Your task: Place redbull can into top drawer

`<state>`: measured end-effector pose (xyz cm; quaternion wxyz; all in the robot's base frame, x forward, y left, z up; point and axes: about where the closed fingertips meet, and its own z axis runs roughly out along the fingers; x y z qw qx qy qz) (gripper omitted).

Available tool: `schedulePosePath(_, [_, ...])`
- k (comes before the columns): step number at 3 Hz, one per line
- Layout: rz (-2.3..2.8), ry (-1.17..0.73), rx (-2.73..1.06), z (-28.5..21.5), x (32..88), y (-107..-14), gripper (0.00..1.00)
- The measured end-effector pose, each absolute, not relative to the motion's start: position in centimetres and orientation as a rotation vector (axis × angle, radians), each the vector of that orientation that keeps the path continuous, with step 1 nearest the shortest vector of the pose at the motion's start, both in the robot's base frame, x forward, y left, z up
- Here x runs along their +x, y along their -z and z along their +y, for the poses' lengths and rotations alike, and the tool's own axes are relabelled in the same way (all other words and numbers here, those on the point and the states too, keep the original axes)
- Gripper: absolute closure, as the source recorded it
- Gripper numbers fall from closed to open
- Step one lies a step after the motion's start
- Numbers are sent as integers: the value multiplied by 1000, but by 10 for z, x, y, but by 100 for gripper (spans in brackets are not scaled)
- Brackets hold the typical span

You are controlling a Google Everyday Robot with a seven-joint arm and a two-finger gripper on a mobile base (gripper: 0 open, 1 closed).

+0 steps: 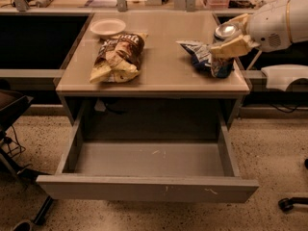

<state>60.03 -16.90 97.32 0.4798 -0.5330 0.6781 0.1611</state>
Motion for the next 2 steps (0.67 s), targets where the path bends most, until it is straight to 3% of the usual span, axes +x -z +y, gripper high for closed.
schedulePosePath(2, [1641, -408, -1298, -165, 580, -955, 100])
